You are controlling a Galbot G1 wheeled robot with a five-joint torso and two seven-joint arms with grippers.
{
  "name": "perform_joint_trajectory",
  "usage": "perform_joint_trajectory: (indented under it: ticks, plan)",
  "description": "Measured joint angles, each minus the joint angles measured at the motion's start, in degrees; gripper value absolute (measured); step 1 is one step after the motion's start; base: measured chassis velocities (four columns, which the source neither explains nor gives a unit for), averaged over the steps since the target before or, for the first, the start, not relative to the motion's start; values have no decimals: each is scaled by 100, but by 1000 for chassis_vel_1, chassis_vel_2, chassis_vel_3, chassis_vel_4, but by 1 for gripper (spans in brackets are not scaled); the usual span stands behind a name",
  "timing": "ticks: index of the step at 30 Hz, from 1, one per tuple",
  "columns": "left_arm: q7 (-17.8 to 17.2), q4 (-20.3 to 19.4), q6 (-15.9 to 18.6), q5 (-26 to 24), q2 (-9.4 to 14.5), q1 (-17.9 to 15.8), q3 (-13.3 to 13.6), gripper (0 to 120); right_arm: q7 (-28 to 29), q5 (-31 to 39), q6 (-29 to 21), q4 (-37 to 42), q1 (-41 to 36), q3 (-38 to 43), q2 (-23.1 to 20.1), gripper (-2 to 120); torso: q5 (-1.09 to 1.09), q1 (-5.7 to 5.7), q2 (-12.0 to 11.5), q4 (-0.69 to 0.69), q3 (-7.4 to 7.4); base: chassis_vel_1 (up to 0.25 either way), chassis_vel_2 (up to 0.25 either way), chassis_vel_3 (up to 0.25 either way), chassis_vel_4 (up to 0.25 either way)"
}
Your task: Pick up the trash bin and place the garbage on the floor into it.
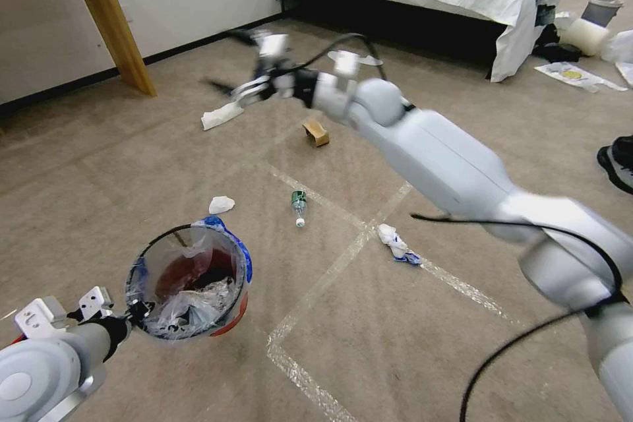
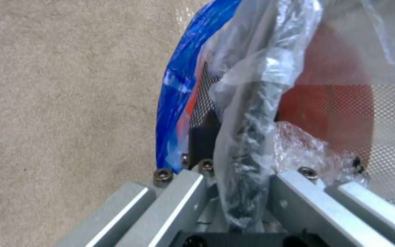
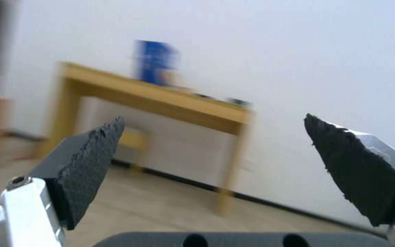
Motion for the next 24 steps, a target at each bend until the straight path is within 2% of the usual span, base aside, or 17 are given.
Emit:
perform_joint_trajectory:
  ticks: [5, 8, 9, 11, 15, 17, 21, 23, 24]
  plan:
    - [9, 10, 0, -5, 3, -2, -6, 0, 365, -175, 97, 258, -601, 532, -419, 100, 0, 0, 0, -1, 0, 0, 0, 0, 0]
    - [20, 11, 0, 2, -8, -24, -8, 0, 1083, -512, 175, 614, -1538, 1282, -594, 100, 0, 0, 1, 5, 0, 0, 0, 0, 0]
    - [20, 11, 0, 2, -8, -24, -8, 0, 1083, -512, 175, 614, -1538, 1282, -594, 100, 0, 0, 1, 5, 0, 0, 0, 0, 0]
    - [27, 3, -1, 8, -7, -32, 16, 0, 1584, -600, 142, 883, -2280, 1796, -641, 100, 0, 0, 1, 2, 0, 0, 0, 0, 0]
    - [54, -14, -1, 6, 7, -39, 34, 0, 2030, -727, 137, 1105, -2832, 2260, -647, 100, 0, -1, 1, -1, -1, 0, 0, 0, 0]
    - [97, -26, -2, 3, 22, -42, 36, 0, 2305, -884, 141, 1399, -3430, 2827, -590, 100, -3, -1, 1, 2, -1, 0, 0, 0, 0]
    - [120, -45, -3, 15, 26, -39, 37, 0, 2426, -1119, 142, 1686, -4008, 3313, -494, 100, -3, 0, 1, 4, -1, 0, 0, 0, 0]
    - [131, -78, -1, 18, 25, -53, 46, 0, 2566, -1324, 155, 1969, -4603, 3742, -374, 100, -2, 0, 1, 2, -1, 0, 0, 0, 0]
    - [131, -78, -1, 18, 25, -53, 46, 0, 2566, -1324, 155, 1969, -4603, 3742, -374, 100, -2, 0, 1, 2, -1, 0, 0, 0, 0]
